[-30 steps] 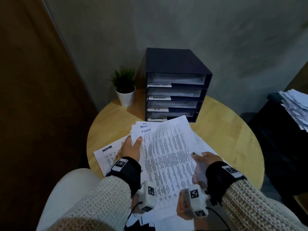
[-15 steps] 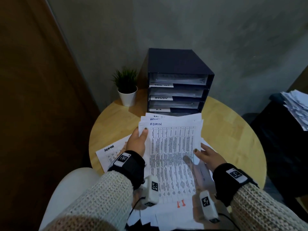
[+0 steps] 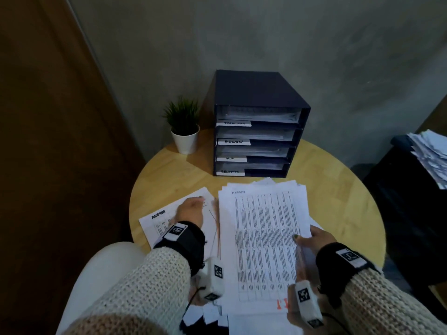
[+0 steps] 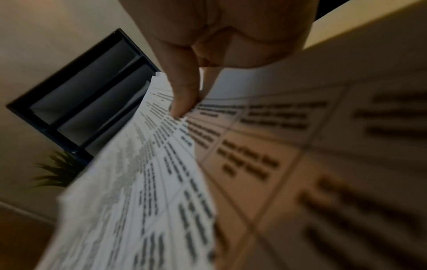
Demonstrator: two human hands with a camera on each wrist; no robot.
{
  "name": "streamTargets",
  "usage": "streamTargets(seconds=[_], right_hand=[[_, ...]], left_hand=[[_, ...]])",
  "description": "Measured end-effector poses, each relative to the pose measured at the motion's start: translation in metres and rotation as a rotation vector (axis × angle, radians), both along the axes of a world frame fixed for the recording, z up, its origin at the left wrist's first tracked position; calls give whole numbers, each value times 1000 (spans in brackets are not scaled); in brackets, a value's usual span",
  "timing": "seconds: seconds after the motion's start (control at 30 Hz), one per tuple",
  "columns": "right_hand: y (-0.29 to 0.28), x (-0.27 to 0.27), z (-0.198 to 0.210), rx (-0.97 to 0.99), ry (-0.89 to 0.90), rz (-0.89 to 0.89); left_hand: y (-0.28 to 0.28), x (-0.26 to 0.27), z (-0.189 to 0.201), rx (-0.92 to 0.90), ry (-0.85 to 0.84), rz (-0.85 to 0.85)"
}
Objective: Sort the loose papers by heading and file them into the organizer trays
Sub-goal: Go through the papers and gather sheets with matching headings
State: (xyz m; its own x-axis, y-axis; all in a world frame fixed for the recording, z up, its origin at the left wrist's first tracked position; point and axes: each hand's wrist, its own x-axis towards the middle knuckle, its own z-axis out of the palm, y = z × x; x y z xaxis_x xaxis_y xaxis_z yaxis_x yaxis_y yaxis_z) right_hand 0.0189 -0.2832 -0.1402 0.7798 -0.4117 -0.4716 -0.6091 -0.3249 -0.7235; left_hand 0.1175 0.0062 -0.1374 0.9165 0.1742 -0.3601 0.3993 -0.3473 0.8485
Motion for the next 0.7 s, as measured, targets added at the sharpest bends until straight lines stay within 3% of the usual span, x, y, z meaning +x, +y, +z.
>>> streamTargets(seconds=[0.1, 0.23, 0.37, 0.53, 0.7], right_hand=[[-2, 0, -1, -156, 178, 55], [-2, 3, -1, -287, 286, 140], [-4, 9, 1, -388, 350, 184], [-6, 9, 7, -403, 331, 148], [-17, 12, -12, -259, 293, 49]], left_hand=[[34, 12, -16, 384, 256, 49], [42, 14, -19, 451, 425, 40], [40, 27, -32, 418, 385, -4], [60, 40, -38, 285, 337, 169], [56, 37, -28, 184, 343, 260]])
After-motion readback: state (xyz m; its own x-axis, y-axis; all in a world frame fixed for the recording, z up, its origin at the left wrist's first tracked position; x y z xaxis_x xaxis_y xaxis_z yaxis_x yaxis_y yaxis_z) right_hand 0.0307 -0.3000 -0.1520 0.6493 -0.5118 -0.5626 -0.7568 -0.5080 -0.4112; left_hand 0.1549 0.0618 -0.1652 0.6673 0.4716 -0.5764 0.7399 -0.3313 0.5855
